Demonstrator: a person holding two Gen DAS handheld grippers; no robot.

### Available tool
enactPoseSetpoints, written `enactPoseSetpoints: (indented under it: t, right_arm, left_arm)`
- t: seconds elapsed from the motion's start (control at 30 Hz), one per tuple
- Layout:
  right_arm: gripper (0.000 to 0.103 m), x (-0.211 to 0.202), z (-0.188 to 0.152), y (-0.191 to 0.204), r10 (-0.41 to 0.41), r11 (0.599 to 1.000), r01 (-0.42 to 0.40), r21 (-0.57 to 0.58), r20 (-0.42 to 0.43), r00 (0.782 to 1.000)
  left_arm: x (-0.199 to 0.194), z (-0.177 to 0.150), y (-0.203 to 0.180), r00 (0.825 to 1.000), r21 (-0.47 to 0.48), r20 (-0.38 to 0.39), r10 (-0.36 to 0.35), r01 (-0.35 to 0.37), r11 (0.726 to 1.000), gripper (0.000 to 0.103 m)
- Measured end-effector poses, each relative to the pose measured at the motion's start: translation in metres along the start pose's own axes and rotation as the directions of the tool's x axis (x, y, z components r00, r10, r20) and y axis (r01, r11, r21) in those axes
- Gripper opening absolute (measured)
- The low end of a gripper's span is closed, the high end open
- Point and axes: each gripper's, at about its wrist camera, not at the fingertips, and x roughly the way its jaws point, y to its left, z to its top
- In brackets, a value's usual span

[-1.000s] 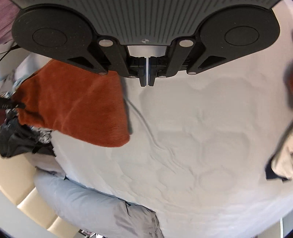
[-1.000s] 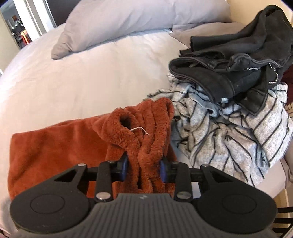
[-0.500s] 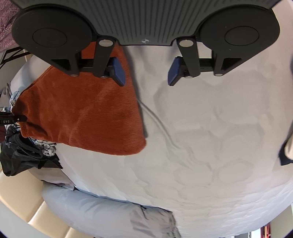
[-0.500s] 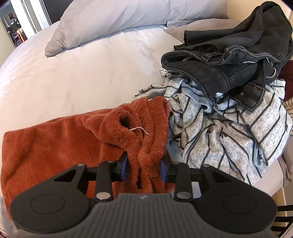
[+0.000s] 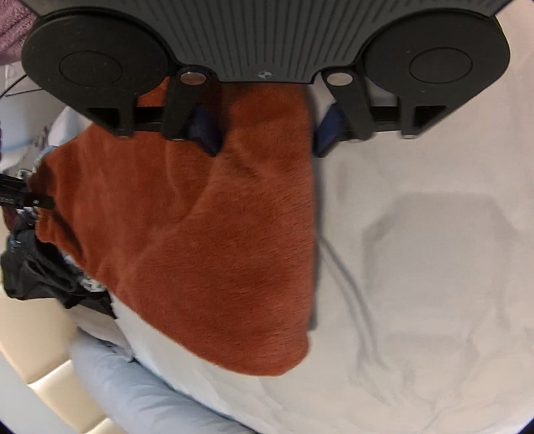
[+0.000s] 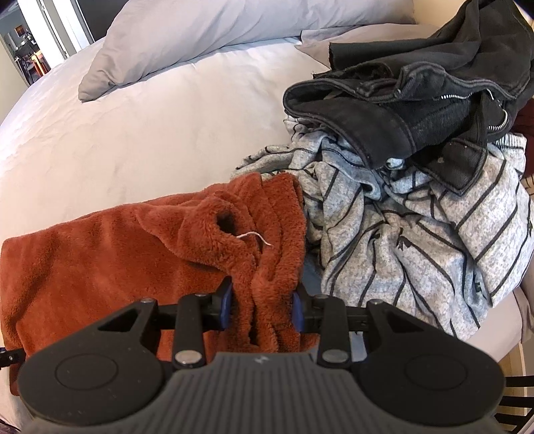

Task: Fold clothes

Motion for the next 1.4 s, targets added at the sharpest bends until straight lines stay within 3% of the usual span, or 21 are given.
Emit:
enactPoseSetpoints:
  t: [0.03,0.1,0.3,0.5,0.67,0.77,0.9,1.1,1.17,1.23,1.27,1.33,1.4]
  right_arm:
    - [0.038,0.000,0.000,0.000,0.000,1.000,0.000,0.001,-0.001,1.000]
    - [0.038,0.000,0.000,0.000,0.000,1.000,0.000,0.006,-0.001,1.000]
    - [0.037,-0.013,-0.003,0.006,0.041,0.999,-0.041,0.022,0.011,0.999]
    - [0.036,-0.019,-0.014,0.040,0.209,0.978,-0.208,0.024,-0.036,0.977]
    - [0.036,-0.016,-0.028,0.103,0.307,0.948,-0.311,-0.060,-0.073,0.949]
    - [0.044,-0.004,-0.039,0.138,0.274,0.949,-0.285,-0.132,-0.096,0.957]
    - [0.051,0.001,-0.040,0.155,0.161,0.954,-0.175,-0.244,-0.075,0.984]
    - [0.055,-0.032,-0.026,0.135,0.181,0.967,-0.166,-0.191,0.060,0.982]
    - [0.050,-0.041,-0.024,0.139,0.253,0.949,-0.231,-0.215,0.082,0.964]
    - [0.028,-0.042,-0.023,0.148,0.333,0.919,-0.309,-0.244,0.064,0.941]
    - [0.026,-0.039,-0.023,0.155,0.355,0.907,-0.333,-0.258,0.044,0.934]
    - [0.026,-0.026,-0.023,0.166,0.351,0.901,-0.334,-0.277,0.012,0.936]
    - [0.025,-0.006,-0.020,0.175,0.303,0.911,-0.292,-0.291,-0.010,0.953]
  left_arm:
    - [-0.002,0.000,-0.003,1.000,0.005,0.007,-0.004,0.004,1.000,0.023]
    - [-0.010,0.000,-0.010,0.999,0.023,0.033,0.013,-0.014,1.000,0.018]
    - [-0.059,0.005,-0.008,0.993,0.017,0.112,-0.030,0.029,0.999,0.015]
    - [-0.131,0.009,0.020,0.978,-0.016,0.199,0.056,-0.054,0.998,0.015]
    - [-0.183,0.003,0.043,0.960,-0.015,0.223,0.168,-0.168,0.986,0.015]
    - [-0.186,-0.004,0.055,0.959,-0.031,0.189,0.211,-0.209,0.977,0.015]
    - [-0.176,-0.009,0.058,0.958,-0.037,0.181,0.224,-0.220,0.975,0.015]
    - [-0.182,-0.009,0.048,0.955,0.002,0.202,0.219,-0.224,0.975,0.015]
    - [-0.182,-0.007,0.044,0.953,0.011,0.209,0.220,-0.227,0.974,0.015]
    - [-0.180,-0.006,0.038,0.950,0.026,0.216,0.224,-0.235,0.972,0.015]
    - [-0.180,-0.006,0.036,0.950,0.035,0.218,0.224,-0.236,0.971,0.015]
    - [-0.180,-0.005,0.031,0.950,0.047,0.224,0.219,-0.235,0.971,0.015]
    - [-0.182,-0.006,0.025,0.950,0.062,0.230,0.211,-0.231,0.971,0.015]
